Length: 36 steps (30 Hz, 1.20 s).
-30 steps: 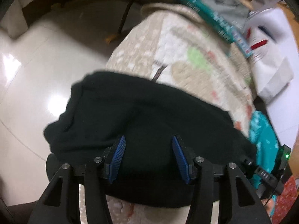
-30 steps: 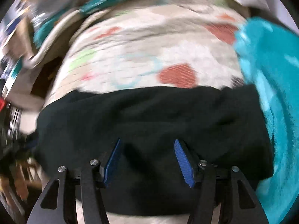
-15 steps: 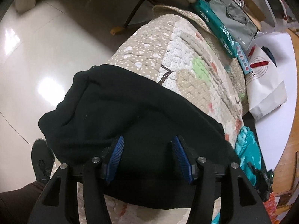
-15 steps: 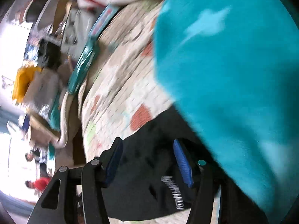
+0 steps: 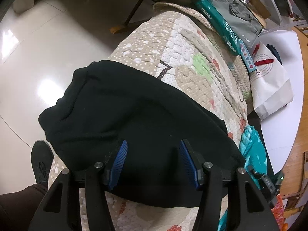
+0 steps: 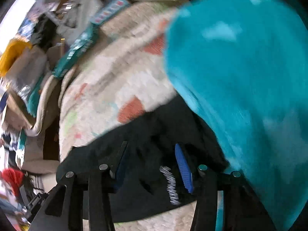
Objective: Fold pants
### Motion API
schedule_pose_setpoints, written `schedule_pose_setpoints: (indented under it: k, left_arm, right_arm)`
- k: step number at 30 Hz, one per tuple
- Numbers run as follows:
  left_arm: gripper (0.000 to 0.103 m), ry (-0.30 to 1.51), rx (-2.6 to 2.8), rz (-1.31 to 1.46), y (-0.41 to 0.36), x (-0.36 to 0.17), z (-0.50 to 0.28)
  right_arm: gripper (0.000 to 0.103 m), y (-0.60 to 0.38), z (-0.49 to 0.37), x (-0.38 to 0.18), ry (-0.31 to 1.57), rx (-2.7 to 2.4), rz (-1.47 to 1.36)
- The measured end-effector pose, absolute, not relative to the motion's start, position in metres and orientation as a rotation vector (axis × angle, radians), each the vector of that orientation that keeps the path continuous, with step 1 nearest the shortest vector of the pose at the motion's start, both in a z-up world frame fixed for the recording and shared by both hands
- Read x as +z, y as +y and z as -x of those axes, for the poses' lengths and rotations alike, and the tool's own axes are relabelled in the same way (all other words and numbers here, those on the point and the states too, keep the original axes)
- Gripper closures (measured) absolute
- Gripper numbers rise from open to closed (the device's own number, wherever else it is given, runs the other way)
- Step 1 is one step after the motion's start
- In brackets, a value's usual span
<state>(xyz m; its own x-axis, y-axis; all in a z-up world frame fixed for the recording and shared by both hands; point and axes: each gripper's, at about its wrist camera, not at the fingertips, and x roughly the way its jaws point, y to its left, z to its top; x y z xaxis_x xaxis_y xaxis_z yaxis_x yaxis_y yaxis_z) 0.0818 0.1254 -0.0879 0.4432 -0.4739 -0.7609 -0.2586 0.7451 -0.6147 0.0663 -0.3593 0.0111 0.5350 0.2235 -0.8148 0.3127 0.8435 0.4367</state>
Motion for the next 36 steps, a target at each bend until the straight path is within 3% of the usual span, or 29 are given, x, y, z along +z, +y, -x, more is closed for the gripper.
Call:
schedule_pose_setpoints:
  k: [3, 7, 23, 34, 36]
  left_arm:
    - [0.047, 1.132, -0.147, 0.713, 0.12, -0.086, -0.083]
    - [0.047, 1.115, -0.131, 0.705, 0.125, -0.084, -0.082]
    - [0.047, 0.958, 0.145, 1.221, 0.262, -0.117, -0.004]
    - [0.046, 0.95, 0.134, 0.991, 0.223, -0.071, 0.031]
    - [0.044, 0.924, 0.136, 0.925, 0.214, -0.056, 0.031]
  right_arm:
    - [0.035, -0.371, -0.095, -0.003, 1.046, -0.083, -0.579]
    - [0.037, -0.4, -0.104, -0.038, 1.087, -0.246, -0.593]
    - [0.028, -0.289, -0.062, 0.025, 0.87, -0.116, -0.233]
    - [0.027, -0.271, -0.035, 0.07, 0.747, -0.017, -0.189]
    - [0.022, -0.266, -0.028, 0.076, 0.728, 0.001, -0.145]
